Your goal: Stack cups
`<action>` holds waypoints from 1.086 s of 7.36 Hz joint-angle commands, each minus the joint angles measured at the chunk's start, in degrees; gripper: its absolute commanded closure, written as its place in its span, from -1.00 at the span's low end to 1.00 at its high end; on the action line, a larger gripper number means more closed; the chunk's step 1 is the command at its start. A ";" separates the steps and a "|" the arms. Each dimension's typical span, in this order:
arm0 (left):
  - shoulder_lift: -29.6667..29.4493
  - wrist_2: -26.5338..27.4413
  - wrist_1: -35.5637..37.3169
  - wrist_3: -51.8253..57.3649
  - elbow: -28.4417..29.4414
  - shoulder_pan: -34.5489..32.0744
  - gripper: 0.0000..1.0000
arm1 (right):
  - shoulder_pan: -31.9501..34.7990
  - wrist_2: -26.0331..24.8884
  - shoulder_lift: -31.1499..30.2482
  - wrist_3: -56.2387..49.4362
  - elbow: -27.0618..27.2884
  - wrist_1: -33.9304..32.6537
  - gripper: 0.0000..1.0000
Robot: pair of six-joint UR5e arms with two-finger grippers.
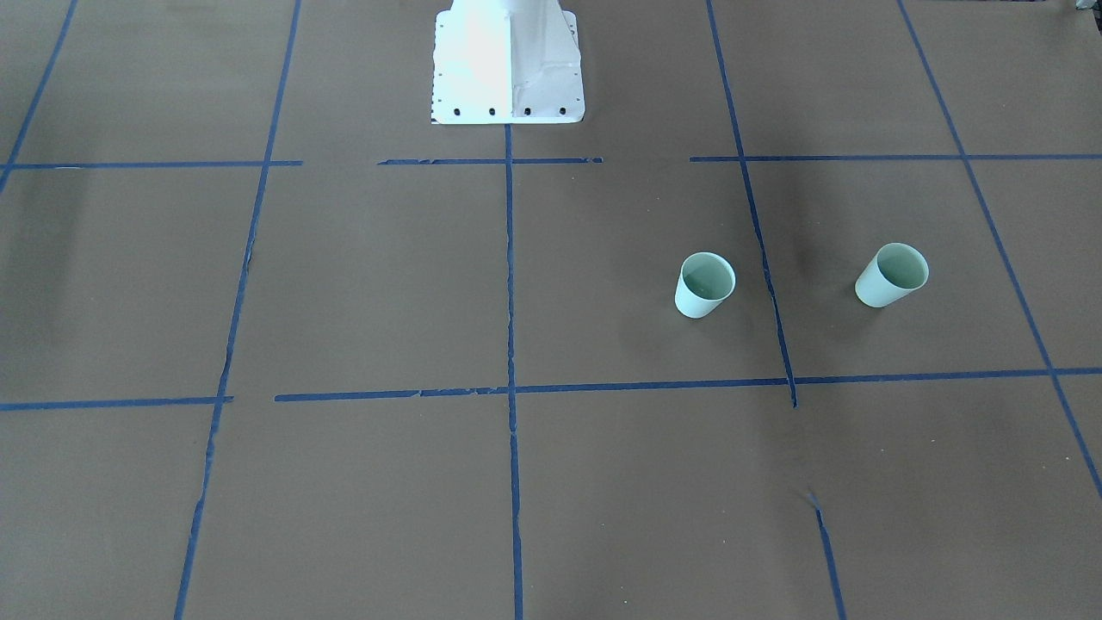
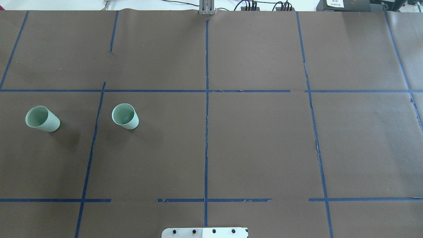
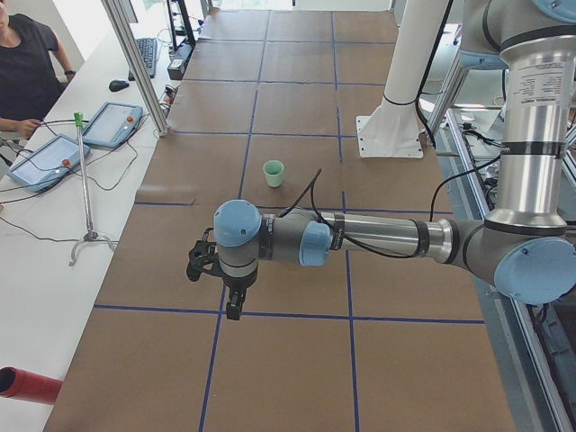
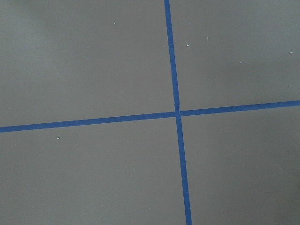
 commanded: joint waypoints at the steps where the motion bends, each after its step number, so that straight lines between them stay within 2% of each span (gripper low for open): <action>1: 0.07 -0.61 0.66 -0.22 -0.04 0.00 -1.00 | 0.02 0.03 0.00 0.00 0.00 0.00 -1.00; 2: 0.94 -2.62 0.75 0.21 -0.56 -0.09 -1.00 | 0.02 0.03 0.00 0.00 0.00 0.00 -1.00; 4: 1.12 -2.64 1.19 -0.13 -0.13 0.00 -1.00 | 0.02 0.03 0.00 0.00 0.00 0.00 -1.00; 6: 0.86 -2.46 4.87 0.04 -0.39 0.17 -1.00 | 0.02 0.03 0.00 0.00 0.00 0.00 -1.00; 8: 0.86 -2.89 4.10 0.04 -0.65 0.18 -1.00 | 0.02 0.03 0.00 0.00 0.00 0.00 -1.00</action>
